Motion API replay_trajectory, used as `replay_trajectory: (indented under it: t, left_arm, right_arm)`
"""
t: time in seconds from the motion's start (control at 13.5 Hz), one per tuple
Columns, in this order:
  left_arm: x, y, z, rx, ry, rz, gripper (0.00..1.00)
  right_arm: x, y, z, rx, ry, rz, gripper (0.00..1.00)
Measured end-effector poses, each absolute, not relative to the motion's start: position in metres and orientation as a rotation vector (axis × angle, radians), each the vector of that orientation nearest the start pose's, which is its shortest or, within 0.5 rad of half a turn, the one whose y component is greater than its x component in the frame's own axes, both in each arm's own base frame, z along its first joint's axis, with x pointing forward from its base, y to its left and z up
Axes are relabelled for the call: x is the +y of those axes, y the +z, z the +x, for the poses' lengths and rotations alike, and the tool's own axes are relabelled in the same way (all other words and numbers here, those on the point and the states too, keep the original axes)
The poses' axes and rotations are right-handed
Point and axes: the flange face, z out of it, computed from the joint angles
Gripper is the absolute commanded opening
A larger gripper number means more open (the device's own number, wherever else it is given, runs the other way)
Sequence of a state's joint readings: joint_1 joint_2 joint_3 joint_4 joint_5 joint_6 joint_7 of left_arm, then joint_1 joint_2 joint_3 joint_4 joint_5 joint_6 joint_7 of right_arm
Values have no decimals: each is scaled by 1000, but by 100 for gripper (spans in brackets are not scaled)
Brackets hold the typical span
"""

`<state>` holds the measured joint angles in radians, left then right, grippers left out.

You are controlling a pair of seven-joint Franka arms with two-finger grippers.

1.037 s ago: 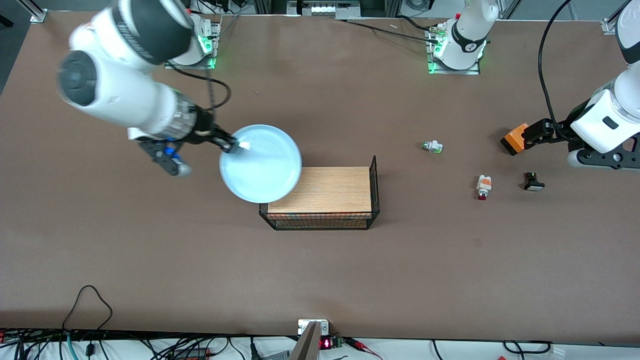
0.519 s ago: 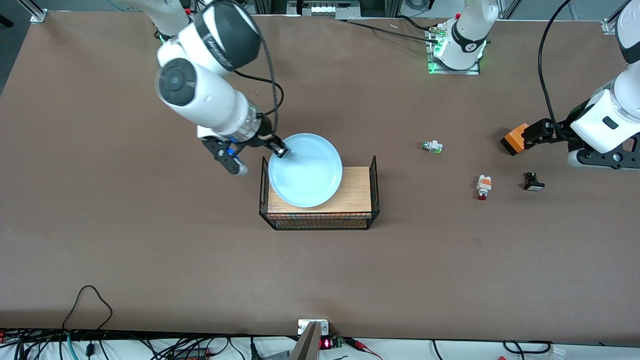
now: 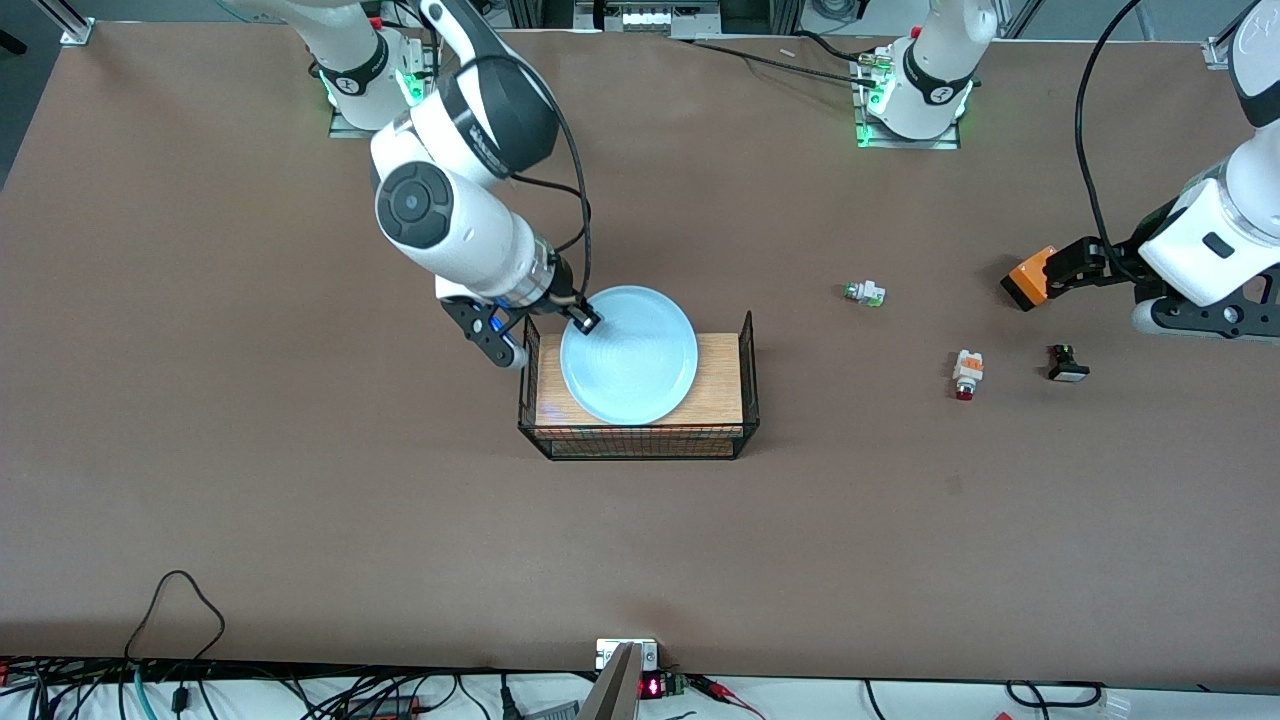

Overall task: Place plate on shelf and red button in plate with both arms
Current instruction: 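Carry the plate over the wooden tray and lower it with the right gripper, then release the plate and withdraw the right gripper while the left gripper reaches the button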

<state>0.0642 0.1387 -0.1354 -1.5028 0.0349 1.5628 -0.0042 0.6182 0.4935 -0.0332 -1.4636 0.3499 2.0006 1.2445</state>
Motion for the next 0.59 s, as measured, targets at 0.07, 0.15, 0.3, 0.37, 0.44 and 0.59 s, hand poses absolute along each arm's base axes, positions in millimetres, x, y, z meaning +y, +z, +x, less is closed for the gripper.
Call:
replay_trajectory:
  t: [0.07,0.15,0.3,0.37,0.44,0.59]
  left_arm:
    - [-33,577,592,105,120,-3118,100]
    - [-33,577,592,105,121,-3118,100]
    - [-32,575,591,103,146,-3117,100]
    - [-32,575,590,101,156,-3116,100]
    - [-32,574,589,100,167,-3115,100]
    - [-31,573,588,99,183,-3114,100]
  right_arm:
    - [410,396,575,1128,309,-2675,0]
    - [411,388,576,1129,310,-2679,0]
    - [411,378,580,1129,297,-2676,63]
    - [412,377,579,1121,298,-2681,100]
    - [411,377,581,1114,288,-2682,100]
    - [406,385,585,1052,259,-2697,100]
